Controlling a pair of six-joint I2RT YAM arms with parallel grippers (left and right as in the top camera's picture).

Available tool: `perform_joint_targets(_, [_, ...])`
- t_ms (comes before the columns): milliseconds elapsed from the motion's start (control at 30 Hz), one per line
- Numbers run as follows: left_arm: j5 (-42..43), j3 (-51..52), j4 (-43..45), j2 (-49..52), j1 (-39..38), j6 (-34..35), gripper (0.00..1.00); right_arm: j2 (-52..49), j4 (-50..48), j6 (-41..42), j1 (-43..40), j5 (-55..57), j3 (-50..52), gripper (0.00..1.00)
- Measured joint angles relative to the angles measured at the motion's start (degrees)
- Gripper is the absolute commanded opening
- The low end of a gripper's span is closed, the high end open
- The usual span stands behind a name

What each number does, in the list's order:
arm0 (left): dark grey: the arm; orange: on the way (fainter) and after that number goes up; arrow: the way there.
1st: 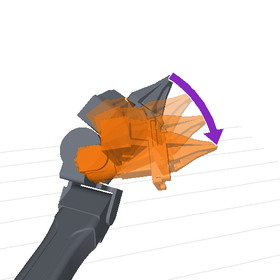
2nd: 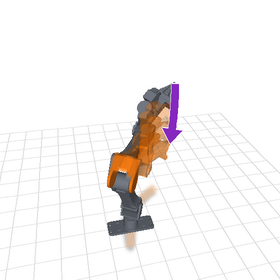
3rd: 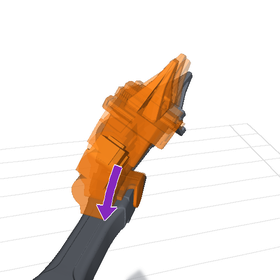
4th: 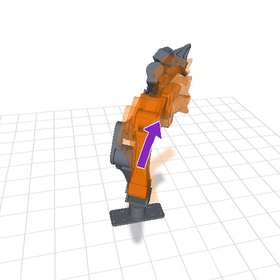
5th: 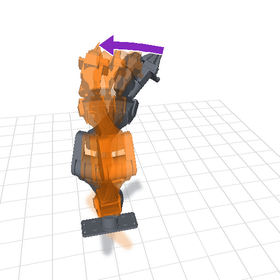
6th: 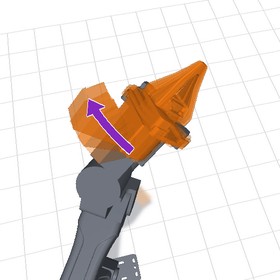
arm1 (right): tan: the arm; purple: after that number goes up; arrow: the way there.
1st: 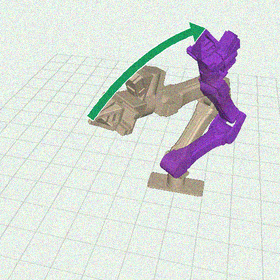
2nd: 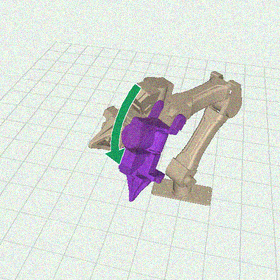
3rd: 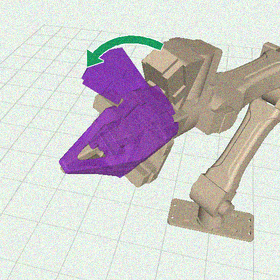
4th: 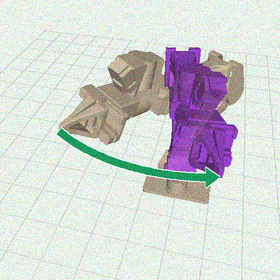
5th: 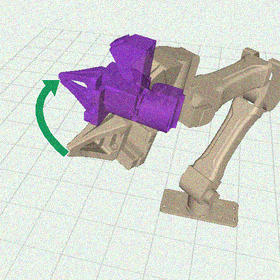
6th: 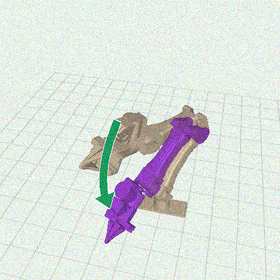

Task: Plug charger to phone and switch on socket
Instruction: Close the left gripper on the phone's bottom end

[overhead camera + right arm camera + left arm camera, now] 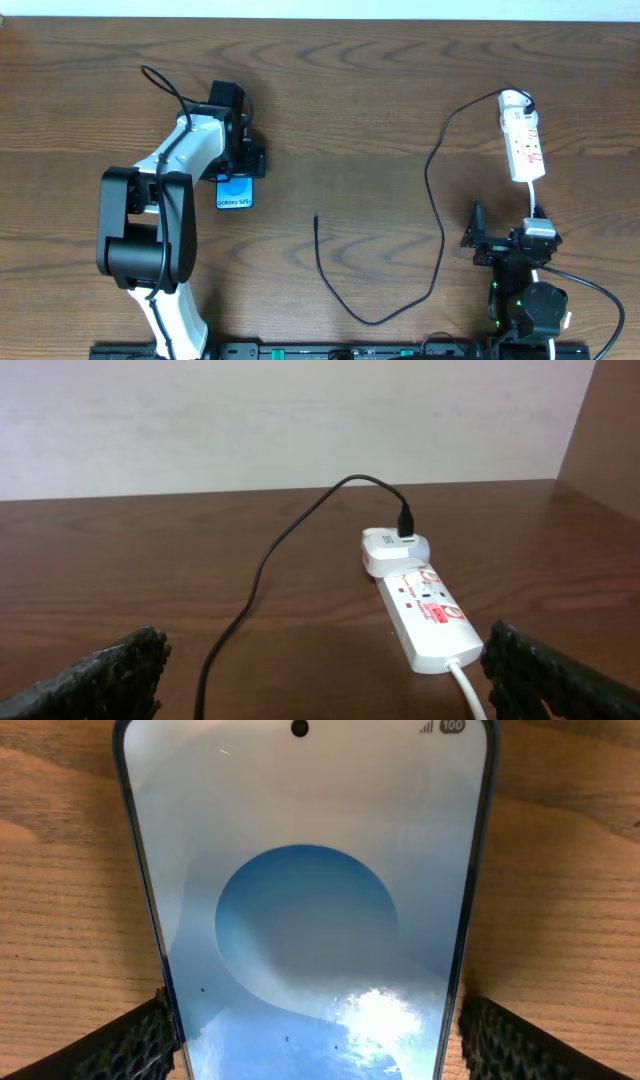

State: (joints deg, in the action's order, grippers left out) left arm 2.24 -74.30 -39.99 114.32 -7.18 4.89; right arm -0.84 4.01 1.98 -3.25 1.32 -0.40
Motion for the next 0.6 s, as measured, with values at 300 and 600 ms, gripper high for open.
perform_joint_targets(300, [0.02,0.00,-0.02,0.00,0.00,0.00,0.85,0.00,0.02,0.00,0.00,0.00,0.00,0.99])
perform_joint_targets(600, [0.04,0.02,-0.02,0.00,0.00,0.00,0.84,0.00,0.02,0.00,0.00,-0.02,0.00,0.99])
